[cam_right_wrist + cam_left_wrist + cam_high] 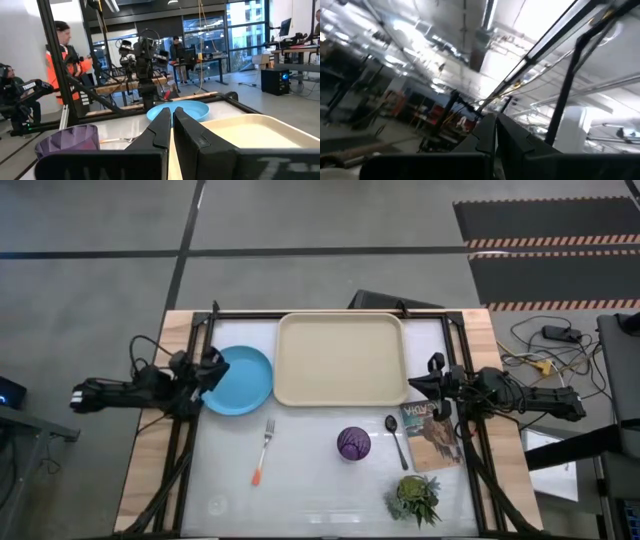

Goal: Pick and place plate/cup/fork/spoon on tray
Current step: Put the blue plate on the left of the tray

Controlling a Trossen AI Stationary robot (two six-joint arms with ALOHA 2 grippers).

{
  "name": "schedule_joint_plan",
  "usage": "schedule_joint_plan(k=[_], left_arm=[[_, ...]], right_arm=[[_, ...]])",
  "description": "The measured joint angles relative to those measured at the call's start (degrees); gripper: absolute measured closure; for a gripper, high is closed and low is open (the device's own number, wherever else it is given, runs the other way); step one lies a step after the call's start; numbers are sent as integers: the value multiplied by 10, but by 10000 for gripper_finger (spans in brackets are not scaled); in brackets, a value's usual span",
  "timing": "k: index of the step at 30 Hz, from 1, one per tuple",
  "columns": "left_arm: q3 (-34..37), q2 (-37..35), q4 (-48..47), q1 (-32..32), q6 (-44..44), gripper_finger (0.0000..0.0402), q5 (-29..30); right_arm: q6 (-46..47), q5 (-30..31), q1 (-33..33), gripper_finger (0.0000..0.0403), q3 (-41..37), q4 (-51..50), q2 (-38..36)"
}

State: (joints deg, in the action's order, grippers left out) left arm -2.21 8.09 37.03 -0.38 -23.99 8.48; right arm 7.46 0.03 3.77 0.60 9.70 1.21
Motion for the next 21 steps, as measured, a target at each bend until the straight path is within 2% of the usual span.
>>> schedule_joint_plan(k=[4,9,12,16,19,21], left_arm=[[-47,73,-31,-1,-31,402,27],[-139,204,-150,0,-91,402,60],[-219,284,-299,0,-160,402,70],[-331,404,-554,0,-280,402,68],[-405,498,-735,0,-336,402,34],[-453,550,-810,0,-352,402,3]], right_arm=[[-1,0,0,394,0,0,0],[0,0,0,394,0,0,0],[0,0,0,394,0,0,0],[0,0,0,394,0,0,0],[0,0,0,394,0,0,0],[0,0,0,394,0,0,0]])
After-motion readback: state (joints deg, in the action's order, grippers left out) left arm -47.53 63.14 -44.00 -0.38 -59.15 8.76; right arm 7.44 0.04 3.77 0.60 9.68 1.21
